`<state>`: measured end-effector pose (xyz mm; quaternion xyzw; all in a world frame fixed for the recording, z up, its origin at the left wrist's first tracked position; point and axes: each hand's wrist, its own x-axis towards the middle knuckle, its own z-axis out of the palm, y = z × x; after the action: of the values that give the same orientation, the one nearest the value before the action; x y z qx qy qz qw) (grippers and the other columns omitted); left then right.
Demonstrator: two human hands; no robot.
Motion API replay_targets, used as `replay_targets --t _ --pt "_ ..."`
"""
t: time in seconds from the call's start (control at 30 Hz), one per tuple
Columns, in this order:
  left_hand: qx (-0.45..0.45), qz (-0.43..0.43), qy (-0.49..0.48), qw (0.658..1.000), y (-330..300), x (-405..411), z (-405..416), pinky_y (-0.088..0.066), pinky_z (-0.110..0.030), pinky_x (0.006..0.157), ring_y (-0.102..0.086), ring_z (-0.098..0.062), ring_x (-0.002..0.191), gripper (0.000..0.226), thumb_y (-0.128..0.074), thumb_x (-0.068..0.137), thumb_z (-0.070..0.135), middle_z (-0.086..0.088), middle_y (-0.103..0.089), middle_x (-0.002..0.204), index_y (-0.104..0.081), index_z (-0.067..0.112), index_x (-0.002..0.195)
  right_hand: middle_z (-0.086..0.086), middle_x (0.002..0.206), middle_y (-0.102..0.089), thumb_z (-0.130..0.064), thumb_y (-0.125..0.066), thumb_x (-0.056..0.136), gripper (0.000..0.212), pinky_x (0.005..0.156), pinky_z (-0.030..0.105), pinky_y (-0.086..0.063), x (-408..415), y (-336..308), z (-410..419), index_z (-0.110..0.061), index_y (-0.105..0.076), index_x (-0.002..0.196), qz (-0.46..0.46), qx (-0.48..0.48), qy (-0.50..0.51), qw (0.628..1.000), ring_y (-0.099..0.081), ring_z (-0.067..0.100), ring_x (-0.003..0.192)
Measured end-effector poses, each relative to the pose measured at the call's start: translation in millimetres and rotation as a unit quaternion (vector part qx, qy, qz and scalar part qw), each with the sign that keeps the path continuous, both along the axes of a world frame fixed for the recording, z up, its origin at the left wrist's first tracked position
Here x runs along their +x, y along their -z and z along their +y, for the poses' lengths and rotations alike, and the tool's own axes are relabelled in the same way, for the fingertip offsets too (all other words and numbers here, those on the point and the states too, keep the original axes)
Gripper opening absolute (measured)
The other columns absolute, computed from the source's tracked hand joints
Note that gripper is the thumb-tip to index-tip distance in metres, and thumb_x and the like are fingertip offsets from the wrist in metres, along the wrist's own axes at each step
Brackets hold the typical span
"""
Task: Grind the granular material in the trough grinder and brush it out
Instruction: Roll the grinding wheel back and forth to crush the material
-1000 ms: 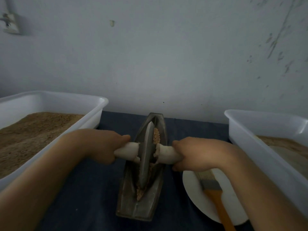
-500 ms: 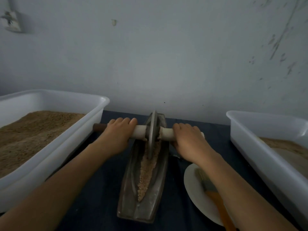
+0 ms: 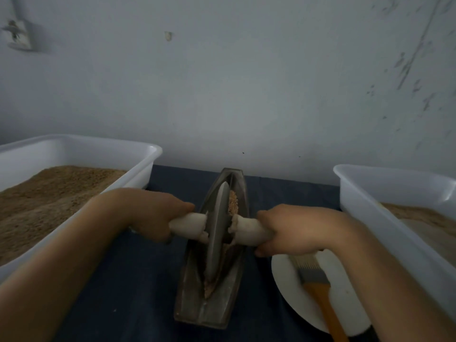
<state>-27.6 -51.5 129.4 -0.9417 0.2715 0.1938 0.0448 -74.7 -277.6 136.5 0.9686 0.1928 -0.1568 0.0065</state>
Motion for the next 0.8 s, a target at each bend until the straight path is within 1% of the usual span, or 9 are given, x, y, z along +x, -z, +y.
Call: replay_targets --t 0.07,0.17,0.27,0.37,0.47,0.57,0.67,0.73,0.8 --pt "-0.006 0.007 0.001 1.000 0 0 1 -0.037 -0.023 0.080 -0.049 -0.008 0.095 0.040 -0.063 0.086 0.021 0.008 -0.050 0.106 -0.037 0.030 0.115 -0.006 0.079 -0.049 -0.037 -0.058 0.089 0.025 0.052 0.020 -0.034 -1 -1 0 -0.015 -0.052 0.098 0.003 0.006 0.001 1.000 -0.045 0.006 0.066" --pt "-0.032 0.002 -0.025 0.999 7 7 -1 -0.041 -0.029 0.088 -0.051 -0.013 0.102 0.045 -0.061 0.087 0.017 0.004 -0.052 0.116 -0.037 0.026 0.125 -0.004 0.083 -0.048 -0.032 -0.057 0.091 0.028 0.053 0.020 -0.032 8 5 2 -0.011 -0.051 0.107 -0.022 0.015 0.016 1.000 -0.046 0.009 0.071" --pt "-0.064 -0.047 -0.046 0.996 15 17 -6 -0.043 -0.032 0.092 -0.052 -0.018 0.107 0.047 -0.058 0.088 0.013 -0.003 -0.053 0.122 -0.036 0.023 0.128 0.001 0.100 -0.054 -0.027 -0.055 0.092 0.025 0.061 0.025 -0.035 24 17 1 -0.012 -0.047 0.110 -0.087 0.017 0.037 0.995 -0.048 0.015 0.083" --pt "-0.074 -0.159 -0.038 0.984 27 29 -10 -0.040 -0.030 0.089 -0.052 -0.018 0.107 0.040 -0.056 0.088 0.014 -0.003 -0.053 0.119 -0.036 0.021 0.123 0.004 0.110 -0.054 -0.026 -0.053 0.091 0.024 0.071 0.030 -0.032 39 32 -5 -0.014 -0.046 0.111 -0.171 0.026 0.052 0.984 -0.051 0.020 0.094" --pt "-0.086 -0.299 -0.030 0.950 41 37 -15 -0.039 -0.032 0.090 -0.051 -0.020 0.107 0.036 -0.054 0.087 0.017 -0.001 -0.052 0.117 -0.038 0.020 0.119 0.005 0.109 -0.054 -0.025 -0.054 0.090 0.023 0.071 0.031 -0.027 49 46 -9 -0.014 -0.047 0.109 -0.276 0.024 0.047 0.960 -0.050 0.023 0.098" --pt "-0.097 -0.382 -0.038 0.918 50 40 -20 -0.036 -0.031 0.086 -0.049 -0.020 0.105 0.034 -0.054 0.085 0.018 0.000 -0.051 0.113 -0.039 0.020 0.116 0.004 0.108 -0.054 -0.022 -0.055 0.089 0.022 0.070 0.031 -0.024 54 54 -9 -0.014 -0.047 0.108 -0.338 0.023 0.047 0.940 -0.048 0.022 0.097" --pt "-0.099 -0.373 -0.032 0.922 50 40 -19 -0.037 -0.031 0.088 -0.050 -0.019 0.105 0.033 -0.054 0.086 0.019 0.001 -0.052 0.114 -0.040 0.021 0.115 0.005 0.109 -0.055 -0.022 -0.054 0.089 0.022 0.070 0.030 -0.023 51 52 -8 -0.014 -0.046 0.109 -0.327 0.018 0.046 0.944 -0.049 0.022 0.098" --pt "-0.079 -0.326 -0.028 0.942 44 38 -16 -0.039 -0.032 0.092 -0.052 -0.018 0.109 0.036 -0.057 0.087 0.022 0.000 -0.053 0.118 -0.039 0.021 0.119 0.005 0.110 -0.055 -0.023 -0.053 0.091 0.022 0.070 0.030 -0.025 46 46 -8 -0.013 -0.045 0.109 -0.278 0.011 0.045 0.960 -0.051 0.023 0.098" --pt "-0.055 -0.251 -0.027 0.966 35 32 -14 -0.040 -0.031 0.094 -0.052 -0.018 0.113 0.041 -0.060 0.087 0.023 0.000 -0.054 0.123 -0.039 0.021 0.123 0.007 0.111 -0.055 -0.023 -0.052 0.092 0.024 0.069 0.029 -0.029 38 36 -6 -0.011 -0.045 0.111 -0.203 0.010 0.047 0.978 -0.052 0.022 0.097"
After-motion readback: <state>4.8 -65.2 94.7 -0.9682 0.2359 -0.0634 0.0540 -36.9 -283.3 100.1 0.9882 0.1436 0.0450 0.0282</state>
